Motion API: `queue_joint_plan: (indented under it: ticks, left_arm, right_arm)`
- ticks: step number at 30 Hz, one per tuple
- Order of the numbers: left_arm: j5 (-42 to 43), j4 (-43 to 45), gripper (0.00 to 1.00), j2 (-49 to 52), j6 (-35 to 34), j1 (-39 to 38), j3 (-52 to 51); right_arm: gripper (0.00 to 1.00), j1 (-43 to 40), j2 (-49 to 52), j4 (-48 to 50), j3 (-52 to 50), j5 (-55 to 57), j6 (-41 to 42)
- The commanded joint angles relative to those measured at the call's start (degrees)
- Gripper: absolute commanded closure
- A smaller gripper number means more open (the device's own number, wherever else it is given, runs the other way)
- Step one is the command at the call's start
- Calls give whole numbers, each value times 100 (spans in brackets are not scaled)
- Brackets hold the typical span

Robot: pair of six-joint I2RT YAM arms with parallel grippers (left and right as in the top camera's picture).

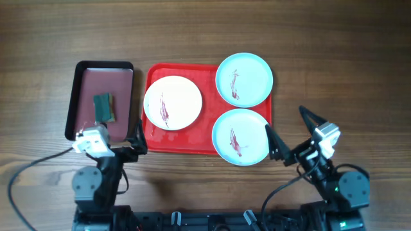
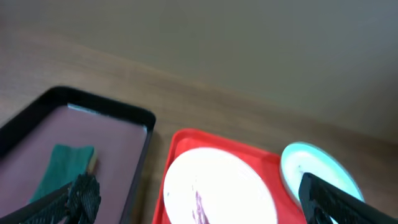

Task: Clean dirty plates on tray and stack at the side

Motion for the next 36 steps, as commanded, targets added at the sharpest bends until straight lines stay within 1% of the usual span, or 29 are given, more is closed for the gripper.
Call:
queue_joint_plan:
  ticks: [1, 3, 7, 9, 11, 15, 17, 18, 20, 22, 24, 26, 28, 29, 30, 31, 32, 33, 36]
  left_arm:
    - [105, -424, 0, 743, -79, 26, 1097]
    - [42, -761, 0, 1196, -81, 26, 1637]
    - [39, -1757, 0, 2391, -72, 28, 2881]
    - [-50, -2389, 0, 3099, -20, 31, 3622]
    - [-66, -3088, 0, 3775, 247, 31, 4395]
    - [-195, -4725, 0, 5237, 260, 33, 6146]
    - [-195, -5289, 0, 5812, 262, 31, 6791]
    - [-195, -5431, 0, 6048, 262, 31, 6992]
    - [-192, -5517, 0, 6478, 249, 31, 7112]
    - [-186, -5504, 0, 6776, 229, 31, 7110]
    - [-125, -5484, 0, 7167, 199, 31, 7108]
    - [-129, -5525, 0, 7506, 203, 31, 7108]
    - [-131, -5591, 0, 7785, 245, 33, 7108]
    - [-175, -5608, 0, 7906, 238, 37, 7108]
    - [-201, -5608, 0, 7967, 129, 61, 7108]
    - [-282, -5582, 0, 7997, -2, 101, 7108]
    - [-413, -5532, 0, 7997, -173, 197, 7108]
    - [-409, -5475, 0, 7984, -179, 337, 7108]
    - [-461, -5473, 0, 7987, -223, 737, 7108]
  right_arm:
    - [0, 17, 1143, 17, 835, -358, 22]
    - [0, 17, 1690, 17, 1189, -597, 22]
    - [0, 17, 2885, -205, 2094, -970, 22]
    - [0, 20, 3580, -697, 2758, -1029, 20]
    - [0, 20, 4238, -1456, 3488, -1032, -76]
    - [0, 31, 5431, -2776, 4800, -1051, -127]
    - [0, 118, 5914, -3241, 5313, -1047, -162]
    - [0, 203, 6131, -3423, 5523, -1047, -247]
    - [0, 529, 6666, -3845, 5982, -1012, -435]
    - [0, 846, 7047, -4089, 6249, -894, -452]
    - [0, 1239, 7449, -3897, 6310, -960, -472]
    - [0, 1384, 7672, -3648, 6310, -938, -459]
    - [0, 1484, 7984, -3351, 6310, -973, 234]
    - [0, 1502, 8109, -3287, 6310, -1036, 376]
    - [2, 1528, 8227, -3263, 6310, -1051, 426]
    - [8, 1565, 8358, -3268, 6310, -997, 492]
    - [17, 1663, 8585, -3327, 6310, -662, 754]
    - [22, 1759, 8752, -3386, 6310, -240, 1095]
    - [26, 2052, 9162, -3460, 6310, 708, 1716]
